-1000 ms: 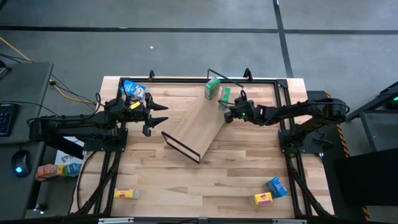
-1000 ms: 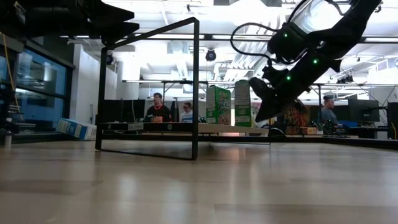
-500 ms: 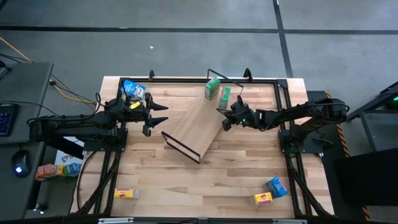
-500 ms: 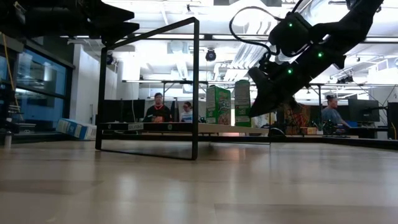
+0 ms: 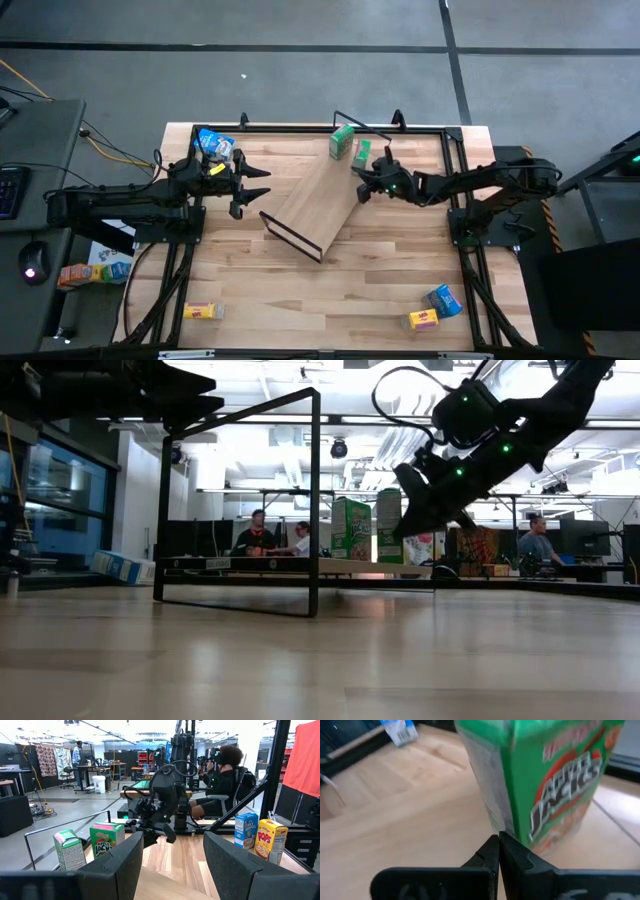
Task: Stack cereal on shelf
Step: Put the green cereal box aligned with the other green cereal box on the shelf
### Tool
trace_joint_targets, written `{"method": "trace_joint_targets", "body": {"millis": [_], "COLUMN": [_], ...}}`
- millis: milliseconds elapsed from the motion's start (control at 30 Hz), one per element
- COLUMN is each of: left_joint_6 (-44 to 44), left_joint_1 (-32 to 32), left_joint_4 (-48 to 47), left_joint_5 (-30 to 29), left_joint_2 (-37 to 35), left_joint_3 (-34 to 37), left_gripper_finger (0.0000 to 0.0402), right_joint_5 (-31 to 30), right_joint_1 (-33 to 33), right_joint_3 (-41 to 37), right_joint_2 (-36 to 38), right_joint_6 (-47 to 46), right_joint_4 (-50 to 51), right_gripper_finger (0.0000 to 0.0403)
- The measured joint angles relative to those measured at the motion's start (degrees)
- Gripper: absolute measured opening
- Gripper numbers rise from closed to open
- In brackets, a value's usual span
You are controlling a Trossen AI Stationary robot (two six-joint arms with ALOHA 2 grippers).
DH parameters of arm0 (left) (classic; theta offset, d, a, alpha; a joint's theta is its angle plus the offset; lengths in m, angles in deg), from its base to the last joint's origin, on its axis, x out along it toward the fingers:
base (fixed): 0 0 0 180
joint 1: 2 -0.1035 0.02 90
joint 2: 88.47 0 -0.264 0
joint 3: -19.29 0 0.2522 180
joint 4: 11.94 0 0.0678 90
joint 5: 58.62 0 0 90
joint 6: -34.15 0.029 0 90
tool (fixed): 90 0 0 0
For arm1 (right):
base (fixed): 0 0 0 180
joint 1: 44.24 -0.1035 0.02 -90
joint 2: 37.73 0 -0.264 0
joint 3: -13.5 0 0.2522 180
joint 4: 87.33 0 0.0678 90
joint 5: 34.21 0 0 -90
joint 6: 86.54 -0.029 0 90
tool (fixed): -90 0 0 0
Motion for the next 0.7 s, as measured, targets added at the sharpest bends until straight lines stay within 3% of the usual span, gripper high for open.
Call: {"method": "trace_joint_targets", "body": {"millis": [500,700], "left_joint_6": [0.09,0.65], "left_joint_1": [0.0,-0.01], "left_joint_4": [0.02,0.02], "left_joint_5": [-0.01,-0.01], "left_joint_2": [0.0,0.0], "left_joint_3": [0.0,0.0], "left_gripper_finger": [0.0198,0.0198], "right_joint_5": [-1.81,3.15], "right_joint_1": [1.4,1.2], "right_joint_3": [0.02,0.02], "right_joint_2": [0.0,0.0], "right_joint_6": [1.32,1.79], "right_joint_4": [-8.76,-8.91], "right_gripper_finger": [0.0,0.0]}}
